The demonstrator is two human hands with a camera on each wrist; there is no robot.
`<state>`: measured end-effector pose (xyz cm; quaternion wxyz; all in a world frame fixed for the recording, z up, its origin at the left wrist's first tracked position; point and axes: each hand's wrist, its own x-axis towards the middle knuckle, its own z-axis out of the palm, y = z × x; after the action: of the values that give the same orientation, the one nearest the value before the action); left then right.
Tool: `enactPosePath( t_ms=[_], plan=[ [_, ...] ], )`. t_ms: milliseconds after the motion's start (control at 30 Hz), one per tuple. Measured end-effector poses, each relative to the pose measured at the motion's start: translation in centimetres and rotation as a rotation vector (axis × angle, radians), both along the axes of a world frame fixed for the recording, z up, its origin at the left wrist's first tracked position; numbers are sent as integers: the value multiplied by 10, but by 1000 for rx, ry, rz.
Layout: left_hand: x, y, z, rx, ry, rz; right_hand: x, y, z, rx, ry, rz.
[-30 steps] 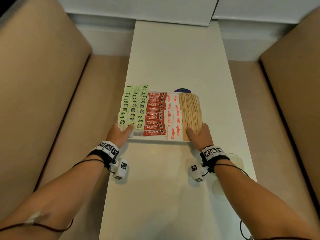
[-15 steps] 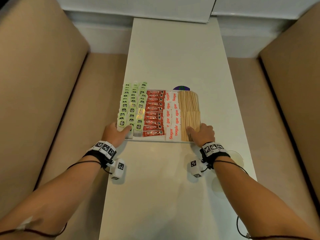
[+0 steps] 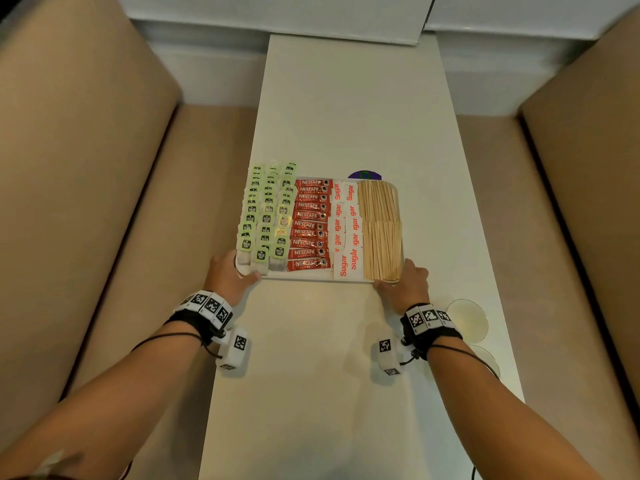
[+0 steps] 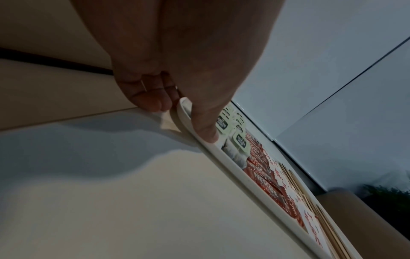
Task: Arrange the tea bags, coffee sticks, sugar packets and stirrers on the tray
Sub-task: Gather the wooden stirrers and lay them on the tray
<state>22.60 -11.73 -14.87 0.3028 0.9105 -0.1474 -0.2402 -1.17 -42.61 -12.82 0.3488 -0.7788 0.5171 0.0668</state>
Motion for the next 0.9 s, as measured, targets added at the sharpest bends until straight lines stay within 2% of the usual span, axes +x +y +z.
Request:
enactPosePath(
  t_ms=[167, 333, 733, 900],
  plan=[
    [-12, -10, 23, 8, -26, 8, -1, -1, 0, -10, -33, 6],
    [-1, -7, 9, 18, -24, -7, 4, -2, 3, -41, -6, 19],
    [6, -20, 17, -64, -54, -6, 11, -10, 7, -38, 20, 23],
    [11, -23, 18, -30, -49, -10, 12, -14, 7, -27, 22, 30]
  ],
)
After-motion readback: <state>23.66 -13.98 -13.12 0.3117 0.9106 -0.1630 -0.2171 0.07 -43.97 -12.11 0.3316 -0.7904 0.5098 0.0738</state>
